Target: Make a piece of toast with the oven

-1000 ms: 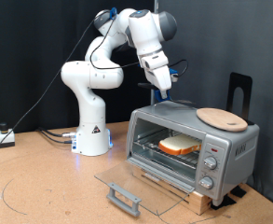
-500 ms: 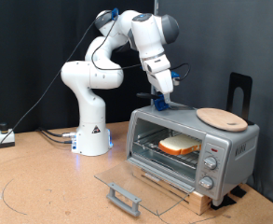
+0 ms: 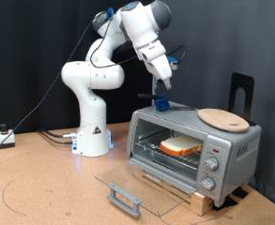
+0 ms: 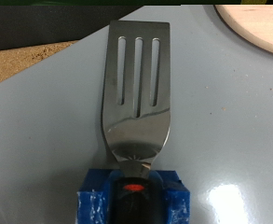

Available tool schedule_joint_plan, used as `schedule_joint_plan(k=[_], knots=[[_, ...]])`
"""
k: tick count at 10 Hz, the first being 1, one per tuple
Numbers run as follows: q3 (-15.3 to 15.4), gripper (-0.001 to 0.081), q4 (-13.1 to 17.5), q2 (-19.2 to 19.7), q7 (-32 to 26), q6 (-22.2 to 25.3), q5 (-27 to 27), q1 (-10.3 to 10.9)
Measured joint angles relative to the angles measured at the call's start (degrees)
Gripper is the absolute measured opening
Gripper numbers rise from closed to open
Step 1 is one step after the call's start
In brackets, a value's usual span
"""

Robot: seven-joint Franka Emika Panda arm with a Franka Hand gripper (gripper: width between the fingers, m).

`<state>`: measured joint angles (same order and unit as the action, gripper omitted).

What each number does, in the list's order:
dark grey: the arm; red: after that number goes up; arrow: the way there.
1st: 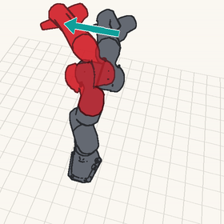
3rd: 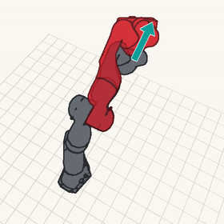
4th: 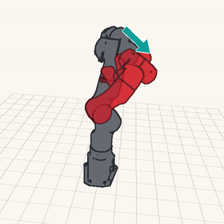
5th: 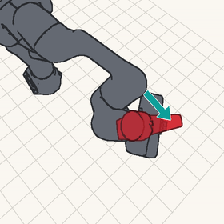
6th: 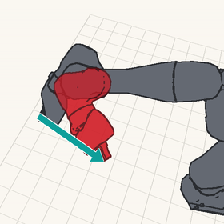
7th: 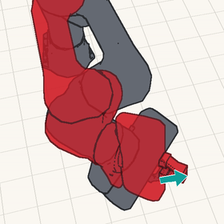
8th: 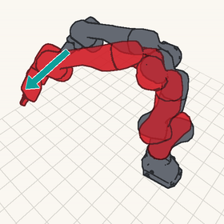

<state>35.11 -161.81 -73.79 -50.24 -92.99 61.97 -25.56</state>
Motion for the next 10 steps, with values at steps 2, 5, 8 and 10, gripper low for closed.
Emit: schedule_joint_plan(k=[2, 5, 8, 10], knots=[[0.39, 0.0807, 0.29, 0.5, 0.0, 0.01, -0.31, -0.55], [0.27, 0.0807, 1.22, 4.78, -0.53, -1.05, -1.33, -6.13], [-0.04, 0.0807, 2.59, 9.61, -0.5, -1.89, -1.7, -12.97], [-0.14, 0.0807, 3.2, 12.41, -0.56, -3.23, -1.7, -17.18]])
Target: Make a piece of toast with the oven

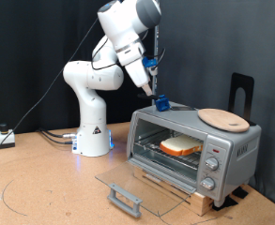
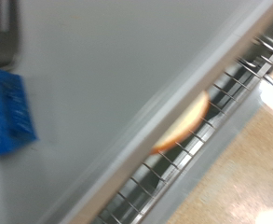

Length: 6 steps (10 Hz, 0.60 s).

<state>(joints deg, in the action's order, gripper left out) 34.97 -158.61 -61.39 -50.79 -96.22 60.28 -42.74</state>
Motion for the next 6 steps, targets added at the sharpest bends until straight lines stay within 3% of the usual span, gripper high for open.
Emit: schedule_joint_plan(k=[6], knots=[[0.38, 0.0807, 4.33, 10.49, -6.77, -5.21, -4.82, -10.46]])
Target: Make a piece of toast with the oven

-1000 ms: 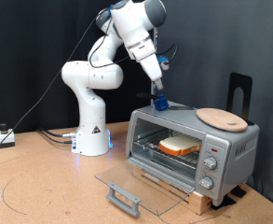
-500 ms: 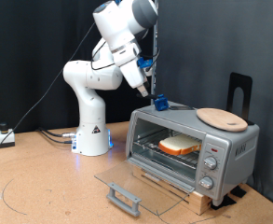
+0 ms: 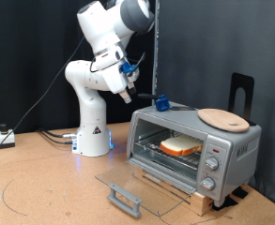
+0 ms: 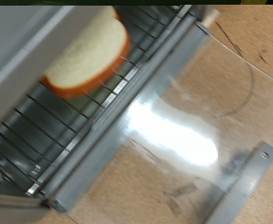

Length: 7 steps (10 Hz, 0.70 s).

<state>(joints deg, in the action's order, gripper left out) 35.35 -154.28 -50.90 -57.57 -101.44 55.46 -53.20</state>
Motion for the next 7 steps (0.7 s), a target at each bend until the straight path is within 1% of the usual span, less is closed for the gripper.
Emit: schedule_joint_plan(k=[2, 3, 4, 5, 6, 7], knots=[[0.38, 0.0807, 2.07, 4.09, -1.92, -2.49, -0.91, -2.67], [0.78, 0.0807, 3.09, 6.17, -2.82, -4.24, -0.93, -3.83], [1.45, 0.0807, 4.51, 8.82, -3.59, -5.01, -0.94, -4.73], [1.47, 0.0807, 4.35, 8.63, -3.53, -4.96, -0.94, -4.72], [2.31, 0.0807, 4.84, 8.63, 0.71, -2.55, -5.71, -5.37], [4.46, 0.0807, 6.07, 9.02, 7.6, -0.01, -9.32, -6.88]])
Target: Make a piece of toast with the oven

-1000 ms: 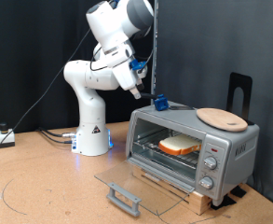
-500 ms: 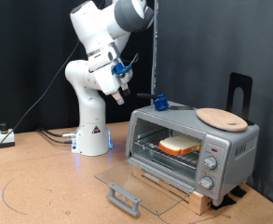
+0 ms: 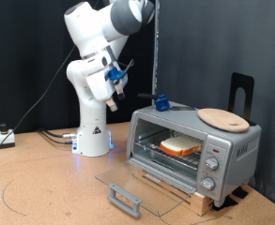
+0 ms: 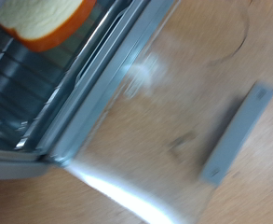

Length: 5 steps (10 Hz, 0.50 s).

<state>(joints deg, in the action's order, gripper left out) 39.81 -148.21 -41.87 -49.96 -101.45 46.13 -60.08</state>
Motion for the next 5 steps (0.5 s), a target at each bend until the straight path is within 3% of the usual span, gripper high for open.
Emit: schedule_joint_plan(k=[3, 5], knots=[[6.35, 0.0807, 5.79, 6.21, 19.45, 5.96, -4.64, -7.8], [9.37, 0.0807, 11.35, 14.45, 29.71, 11.84, -8.63, -13.54]])
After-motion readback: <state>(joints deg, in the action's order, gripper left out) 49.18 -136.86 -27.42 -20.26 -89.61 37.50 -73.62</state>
